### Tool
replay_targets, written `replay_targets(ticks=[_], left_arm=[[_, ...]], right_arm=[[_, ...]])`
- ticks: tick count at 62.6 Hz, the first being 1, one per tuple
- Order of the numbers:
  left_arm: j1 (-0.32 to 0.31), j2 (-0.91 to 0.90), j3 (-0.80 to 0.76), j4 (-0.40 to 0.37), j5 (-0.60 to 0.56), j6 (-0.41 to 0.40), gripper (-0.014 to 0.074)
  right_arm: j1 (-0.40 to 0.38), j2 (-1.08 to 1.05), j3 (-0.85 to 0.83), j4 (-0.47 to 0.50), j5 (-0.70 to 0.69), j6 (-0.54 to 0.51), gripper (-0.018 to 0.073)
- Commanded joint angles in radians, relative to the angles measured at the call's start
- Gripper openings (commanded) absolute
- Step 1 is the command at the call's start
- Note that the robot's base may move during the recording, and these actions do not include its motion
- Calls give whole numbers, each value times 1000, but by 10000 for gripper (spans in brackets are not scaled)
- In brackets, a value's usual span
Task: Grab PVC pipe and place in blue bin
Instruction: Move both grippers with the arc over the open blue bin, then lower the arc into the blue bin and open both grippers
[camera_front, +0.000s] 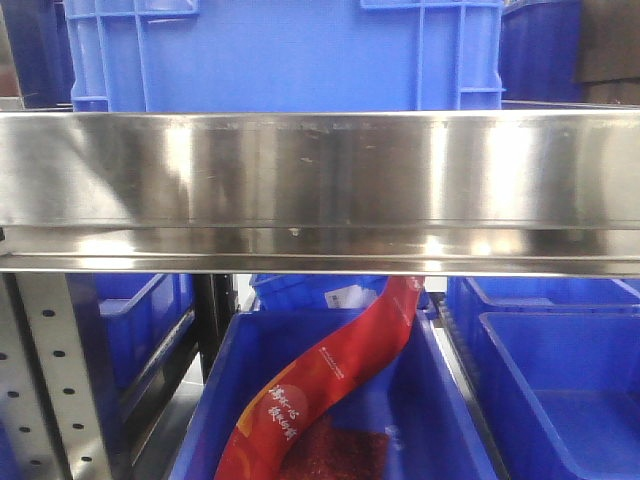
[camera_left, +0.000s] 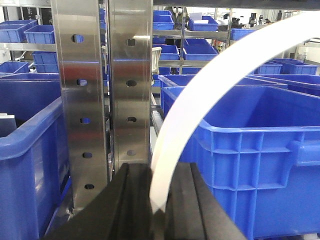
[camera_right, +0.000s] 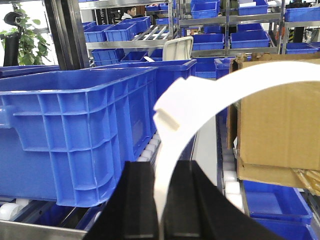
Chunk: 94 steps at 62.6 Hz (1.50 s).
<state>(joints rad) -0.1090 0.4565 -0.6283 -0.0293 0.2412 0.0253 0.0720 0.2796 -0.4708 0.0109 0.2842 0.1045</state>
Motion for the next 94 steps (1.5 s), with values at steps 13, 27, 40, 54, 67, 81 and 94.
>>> replay_targets(ticks=[13,27,40,54,67,81,94], left_arm=[[-7,-4,-2,-2,-28,-1,-111],[-7,-4,-2,-2,-28,-1,-111],[-6,2,-2,-2,-29,-1,-111],[-53,110,-52,-17,-13,-1,-111],[-243,281,-204,0,-20,1,-111],[-353,537,-427,-20,-65,-1,-111],[-353,758,-651,-82,-72,-4,-111]], right_arm=[[1,-3,-1,-11,-24,-2,-160],[1,-3,-1,-11,-64,-2,-160],[1,-3,-1,-11,-60,-2,-160],[8,108,-95,3,-60,-41,-160],[76,345,-269,3,-60,-144,-160],[185,655,-508,10,-36,-144,-160],[311,893,-724,15,-30,-144,-160]])
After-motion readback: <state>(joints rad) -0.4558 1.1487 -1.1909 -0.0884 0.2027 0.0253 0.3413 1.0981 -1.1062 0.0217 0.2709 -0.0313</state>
